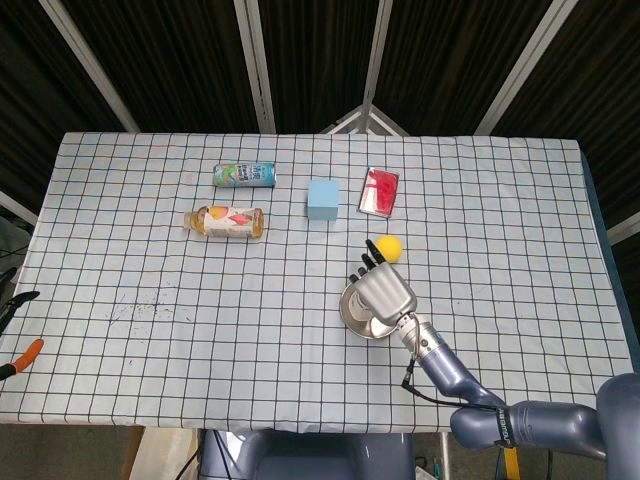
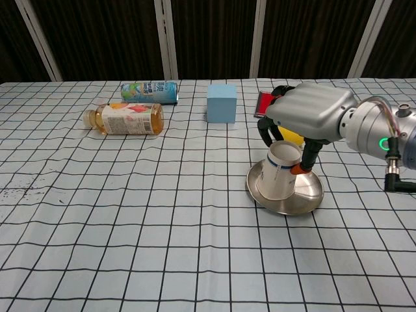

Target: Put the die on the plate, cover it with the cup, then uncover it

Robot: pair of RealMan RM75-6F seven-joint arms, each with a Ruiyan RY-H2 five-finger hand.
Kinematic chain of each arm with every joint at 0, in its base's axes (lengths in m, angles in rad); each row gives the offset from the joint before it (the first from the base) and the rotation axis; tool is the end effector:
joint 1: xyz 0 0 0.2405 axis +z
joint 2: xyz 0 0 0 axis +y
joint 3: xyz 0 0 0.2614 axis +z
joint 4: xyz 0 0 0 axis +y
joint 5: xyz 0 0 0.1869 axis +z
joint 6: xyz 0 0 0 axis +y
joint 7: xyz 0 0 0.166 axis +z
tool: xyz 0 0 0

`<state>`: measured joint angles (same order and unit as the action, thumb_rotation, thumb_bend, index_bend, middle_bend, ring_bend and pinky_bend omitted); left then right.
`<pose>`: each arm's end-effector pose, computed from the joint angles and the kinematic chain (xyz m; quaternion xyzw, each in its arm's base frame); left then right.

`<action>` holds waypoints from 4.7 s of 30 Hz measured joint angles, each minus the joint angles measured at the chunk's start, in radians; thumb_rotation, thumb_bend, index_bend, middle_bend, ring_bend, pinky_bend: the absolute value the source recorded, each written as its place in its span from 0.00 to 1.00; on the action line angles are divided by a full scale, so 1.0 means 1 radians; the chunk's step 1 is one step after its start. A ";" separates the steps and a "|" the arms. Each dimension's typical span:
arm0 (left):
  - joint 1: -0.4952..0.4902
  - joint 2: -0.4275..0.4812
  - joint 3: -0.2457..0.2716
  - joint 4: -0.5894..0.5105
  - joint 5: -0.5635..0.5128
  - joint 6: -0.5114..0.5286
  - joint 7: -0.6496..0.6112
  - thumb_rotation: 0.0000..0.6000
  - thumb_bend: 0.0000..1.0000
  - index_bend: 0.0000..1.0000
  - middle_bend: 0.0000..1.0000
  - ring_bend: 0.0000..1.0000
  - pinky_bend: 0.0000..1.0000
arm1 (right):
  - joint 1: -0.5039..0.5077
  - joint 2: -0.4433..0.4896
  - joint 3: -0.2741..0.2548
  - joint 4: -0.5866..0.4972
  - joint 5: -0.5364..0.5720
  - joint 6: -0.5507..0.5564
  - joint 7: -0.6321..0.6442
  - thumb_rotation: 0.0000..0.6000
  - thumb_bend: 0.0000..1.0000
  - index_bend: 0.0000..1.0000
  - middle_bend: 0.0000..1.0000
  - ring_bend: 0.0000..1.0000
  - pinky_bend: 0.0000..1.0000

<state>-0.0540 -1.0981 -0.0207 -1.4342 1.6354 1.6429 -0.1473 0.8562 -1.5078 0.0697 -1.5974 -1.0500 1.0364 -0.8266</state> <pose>-0.3129 0.1860 0.2130 -0.6158 -0.3169 -0.4267 0.5816 -0.1158 -0.3512 -0.0025 0.8311 -0.1717 0.2737 0.4527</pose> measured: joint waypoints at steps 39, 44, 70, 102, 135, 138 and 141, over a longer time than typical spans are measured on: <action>0.004 0.007 0.002 -0.004 0.000 0.005 -0.012 1.00 0.38 0.23 0.00 0.00 0.02 | 0.021 0.119 -0.020 -0.146 0.029 -0.193 0.108 1.00 0.50 0.65 0.49 0.21 0.00; 0.004 0.006 0.003 -0.004 0.002 0.006 -0.010 1.00 0.38 0.23 0.00 0.00 0.02 | 0.038 0.112 -0.006 -0.125 0.010 -0.214 0.157 1.00 0.50 0.65 0.49 0.21 0.00; 0.002 0.003 0.005 -0.010 0.000 -0.003 0.011 1.00 0.38 0.24 0.00 0.00 0.02 | -0.028 0.023 -0.020 0.122 -0.135 -0.104 0.244 1.00 0.50 0.68 0.51 0.23 0.00; 0.005 0.008 0.004 -0.005 0.001 0.006 -0.012 1.00 0.39 0.25 0.00 0.00 0.02 | -0.015 0.133 0.000 -0.047 -0.203 -0.226 0.487 1.00 0.52 0.70 0.51 0.23 0.00; 0.003 0.001 0.005 -0.020 -0.004 -0.009 0.028 1.00 0.38 0.25 0.00 0.00 0.02 | -0.089 0.179 0.007 0.240 -0.046 -0.180 0.380 1.00 0.52 0.66 0.50 0.18 0.00; 0.001 0.000 0.006 -0.021 -0.005 -0.013 0.031 1.00 0.38 0.25 0.00 0.00 0.02 | -0.092 0.175 0.010 0.242 -0.041 -0.201 0.425 1.00 0.52 0.64 0.50 0.17 0.00; 0.001 -0.001 0.007 -0.022 -0.003 -0.013 0.034 1.00 0.38 0.25 0.00 0.00 0.02 | -0.094 0.173 0.012 0.245 -0.047 -0.223 0.465 1.00 0.46 0.56 0.47 0.15 0.00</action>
<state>-0.0528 -1.0986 -0.0140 -1.4559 1.6325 1.6303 -0.1130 0.7621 -1.3349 0.0815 -1.3520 -1.0970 0.8134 -0.3614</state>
